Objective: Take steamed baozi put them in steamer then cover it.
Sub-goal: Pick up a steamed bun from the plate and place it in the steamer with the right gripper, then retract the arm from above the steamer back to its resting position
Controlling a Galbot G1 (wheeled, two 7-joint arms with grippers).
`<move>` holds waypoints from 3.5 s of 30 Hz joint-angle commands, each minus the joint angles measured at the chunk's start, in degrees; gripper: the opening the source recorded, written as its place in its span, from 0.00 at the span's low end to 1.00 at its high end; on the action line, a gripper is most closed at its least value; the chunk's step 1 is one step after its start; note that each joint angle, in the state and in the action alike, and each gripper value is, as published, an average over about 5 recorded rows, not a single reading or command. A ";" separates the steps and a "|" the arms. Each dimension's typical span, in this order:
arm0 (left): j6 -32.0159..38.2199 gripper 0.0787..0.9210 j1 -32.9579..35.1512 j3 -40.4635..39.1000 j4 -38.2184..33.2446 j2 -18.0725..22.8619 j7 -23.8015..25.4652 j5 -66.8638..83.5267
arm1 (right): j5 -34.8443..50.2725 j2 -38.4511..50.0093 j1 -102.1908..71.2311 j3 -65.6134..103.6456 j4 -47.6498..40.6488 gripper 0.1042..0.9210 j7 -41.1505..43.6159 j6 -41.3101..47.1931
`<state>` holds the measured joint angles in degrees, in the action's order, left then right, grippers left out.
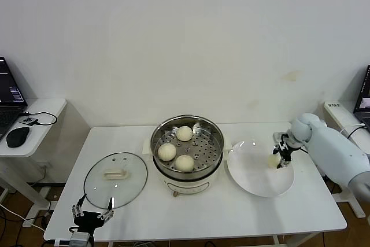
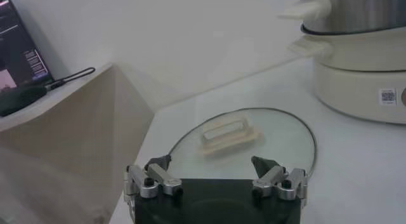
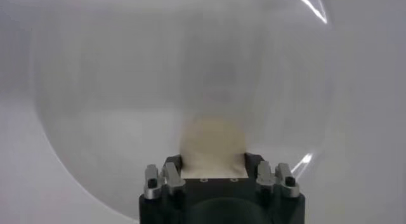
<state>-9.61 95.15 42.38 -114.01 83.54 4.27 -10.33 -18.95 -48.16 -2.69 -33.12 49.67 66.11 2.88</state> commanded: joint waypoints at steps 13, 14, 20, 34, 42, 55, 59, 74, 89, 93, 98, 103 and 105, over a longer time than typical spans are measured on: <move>1.17 0.88 1.07 0.32 -2.96 -1.02 -0.66 -1.39 | 37.52 0.27 37.33 -29.10 18.42 0.61 5.31 14.77; 1.29 0.88 1.06 0.33 -3.13 -1.05 -0.75 -1.53 | 38.79 -0.50 38.52 -30.44 18.57 0.61 5.37 15.29; 1.43 0.88 1.22 0.44 -4.25 -1.30 -0.79 -1.07 | 44.27 -7.03 43.11 -35.68 17.77 0.61 5.66 18.06; 1.47 0.88 1.30 0.14 -5.19 -0.50 -0.85 0.04 | 44.48 -18.70 38.64 -39.34 15.62 0.61 4.08 20.67; 1.52 0.88 0.99 0.33 -4.31 -0.59 -0.99 0.45 | 39.34 -19.74 34.18 -39.24 15.30 0.61 3.47 20.21; 1.36 0.88 0.75 -0.25 -3.85 -0.45 -1.03 1.19 | 34.65 -19.65 28.16 -38.19 13.75 0.61 0.73 19.67; 1.35 0.88 0.54 -0.42 -3.64 -0.32 -1.00 1.18 | 34.46 -20.20 27.35 -37.90 12.99 0.61 0.18 19.66; 1.25 0.88 0.02 -0.68 -3.11 0.07 -0.77 1.13 | 34.47 -19.05 27.66 -36.87 13.33 0.80 -0.92 20.32; 0.39 0.88 0.95 -1.06 -5.30 -0.09 -0.82 0.04 | 46.05 -1.19 29.02 -13.27 25.03 0.88 -18.53 21.03; 1.87 0.88 0.81 -1.16 -5.01 -0.27 -1.04 1.45 | 50.42 4.53 23.61 -6.01 31.31 0.88 -32.87 19.87; 1.93 0.88 -0.12 -1.10 -4.41 -0.18 -1.22 3.81 | 53.76 11.10 5.72 12.76 40.61 0.88 -46.64 21.83; 2.00 0.88 -1.01 -1.03 -3.99 -0.15 -1.03 4.21 | 53.69 14.24 -18.86 34.77 47.63 0.88 -55.12 19.13; 2.36 0.88 -0.98 -1.21 -4.07 -0.45 -1.87 3.79 | 53.81 13.27 -30.13 44.81 50.52 0.88 -56.92 18.10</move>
<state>-7.78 94.75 41.31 -118.33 83.34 3.18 -7.60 30.55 -42.88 6.04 -28.14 85.16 30.44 23.42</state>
